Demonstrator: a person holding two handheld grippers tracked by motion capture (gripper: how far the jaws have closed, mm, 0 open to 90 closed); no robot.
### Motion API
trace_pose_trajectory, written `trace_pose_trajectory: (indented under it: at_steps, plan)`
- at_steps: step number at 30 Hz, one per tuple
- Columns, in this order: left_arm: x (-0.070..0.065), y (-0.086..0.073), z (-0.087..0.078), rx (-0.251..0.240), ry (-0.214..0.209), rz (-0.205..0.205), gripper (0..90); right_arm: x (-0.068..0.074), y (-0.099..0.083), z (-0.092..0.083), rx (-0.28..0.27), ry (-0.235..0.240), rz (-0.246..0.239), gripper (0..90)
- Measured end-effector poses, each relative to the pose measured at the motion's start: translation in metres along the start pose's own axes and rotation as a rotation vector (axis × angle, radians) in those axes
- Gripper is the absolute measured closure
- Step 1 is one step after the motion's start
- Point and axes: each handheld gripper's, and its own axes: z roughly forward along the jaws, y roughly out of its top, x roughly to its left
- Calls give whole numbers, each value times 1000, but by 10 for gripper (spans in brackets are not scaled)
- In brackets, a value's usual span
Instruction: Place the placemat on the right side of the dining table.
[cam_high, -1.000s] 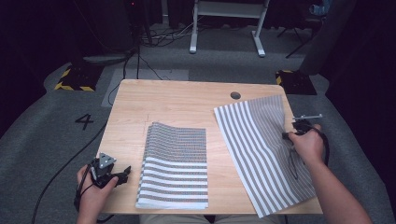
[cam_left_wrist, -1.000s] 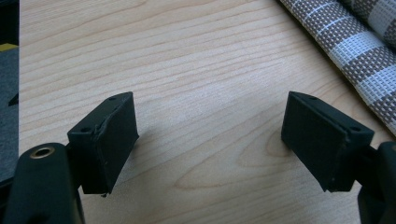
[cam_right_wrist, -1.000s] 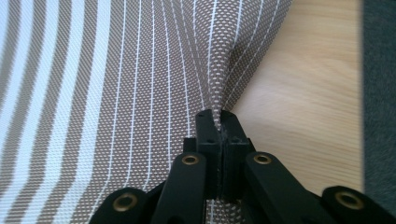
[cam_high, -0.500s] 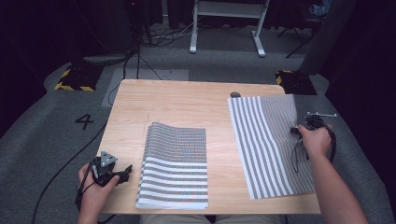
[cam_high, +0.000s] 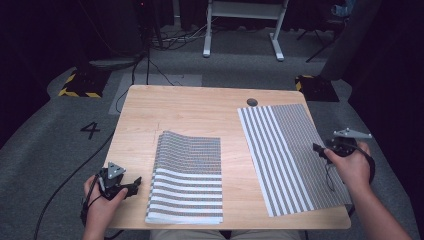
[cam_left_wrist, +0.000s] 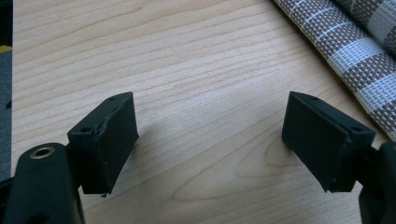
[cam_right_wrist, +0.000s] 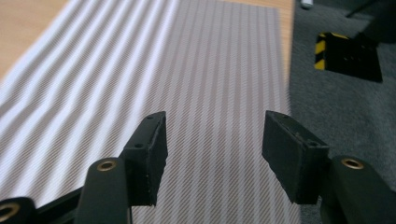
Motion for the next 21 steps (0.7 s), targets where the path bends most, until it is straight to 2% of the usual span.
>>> trace_pose_trajectory:
  at_steps: [3,5,10,13,15,16,18,20,21]
  plan:
    - [0,0,0,1,-1,0,186,23,-14,-25,12,46,-48,437]
    - [-1,0,0,-3,-4,-6,186,41,-27,-38,40,86,-83,438]
    - [-1,0,1,-3,-8,-6,186,80,-62,-55,121,170,-126,424]
    - [0,0,0,1,-10,-7,186,94,-79,-58,139,163,-149,401]
    - [0,0,1,1,-13,-9,186,103,-89,-58,158,185,-139,383]
    - [0,0,1,1,-13,-9,186,103,-89,-58,158,185,-139,383]
    - [0,0,1,-1,-12,-14,186,114,-99,-51,175,216,-130,332]
    - [0,0,1,-1,-12,-15,186,117,-104,-43,191,230,-127,294]
    - [0,0,1,-1,-12,-14,186,118,-106,-39,205,228,-140,267]
